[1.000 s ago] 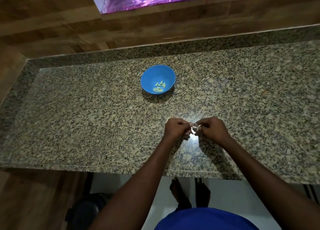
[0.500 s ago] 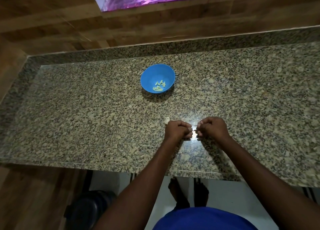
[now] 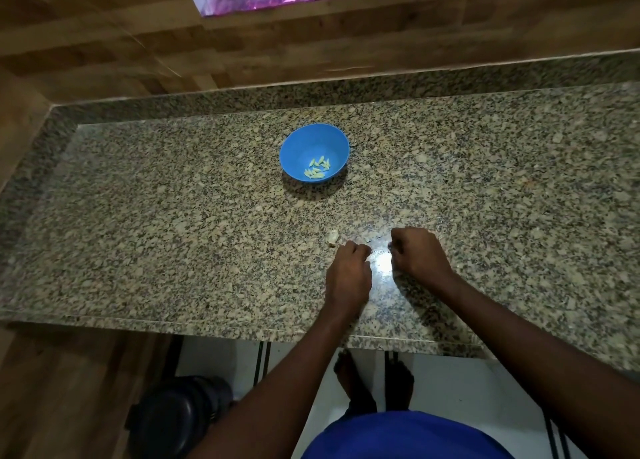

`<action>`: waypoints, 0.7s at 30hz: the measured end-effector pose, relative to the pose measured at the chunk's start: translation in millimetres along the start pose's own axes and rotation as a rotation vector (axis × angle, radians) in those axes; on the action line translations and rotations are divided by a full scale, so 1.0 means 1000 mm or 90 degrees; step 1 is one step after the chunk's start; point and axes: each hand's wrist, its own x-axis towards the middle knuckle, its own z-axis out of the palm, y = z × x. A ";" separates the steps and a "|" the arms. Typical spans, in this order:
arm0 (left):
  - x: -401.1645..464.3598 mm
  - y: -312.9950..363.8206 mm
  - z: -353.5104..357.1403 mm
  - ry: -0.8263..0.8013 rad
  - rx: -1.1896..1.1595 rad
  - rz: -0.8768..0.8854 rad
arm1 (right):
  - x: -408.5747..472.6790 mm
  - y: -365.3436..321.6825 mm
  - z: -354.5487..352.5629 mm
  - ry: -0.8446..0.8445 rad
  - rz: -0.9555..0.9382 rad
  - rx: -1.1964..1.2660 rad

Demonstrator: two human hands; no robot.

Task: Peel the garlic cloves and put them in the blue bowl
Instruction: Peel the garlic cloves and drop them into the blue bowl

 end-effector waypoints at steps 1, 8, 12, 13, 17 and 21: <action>-0.001 -0.001 0.000 0.004 -0.009 0.002 | 0.002 -0.002 0.000 -0.011 -0.026 -0.034; -0.006 -0.008 0.000 0.017 -0.012 -0.007 | 0.002 -0.011 -0.001 -0.074 -0.137 -0.202; -0.009 -0.011 0.001 0.030 -0.002 0.018 | -0.004 -0.016 0.000 -0.097 -0.151 -0.252; -0.009 -0.012 0.001 0.031 0.000 0.020 | -0.005 -0.018 0.000 -0.109 -0.154 -0.263; -0.009 -0.011 0.001 0.020 0.007 0.021 | -0.002 -0.021 -0.002 -0.113 -0.156 -0.213; -0.009 -0.011 0.001 0.002 -0.005 0.021 | 0.010 -0.019 -0.004 -0.117 -0.017 -0.123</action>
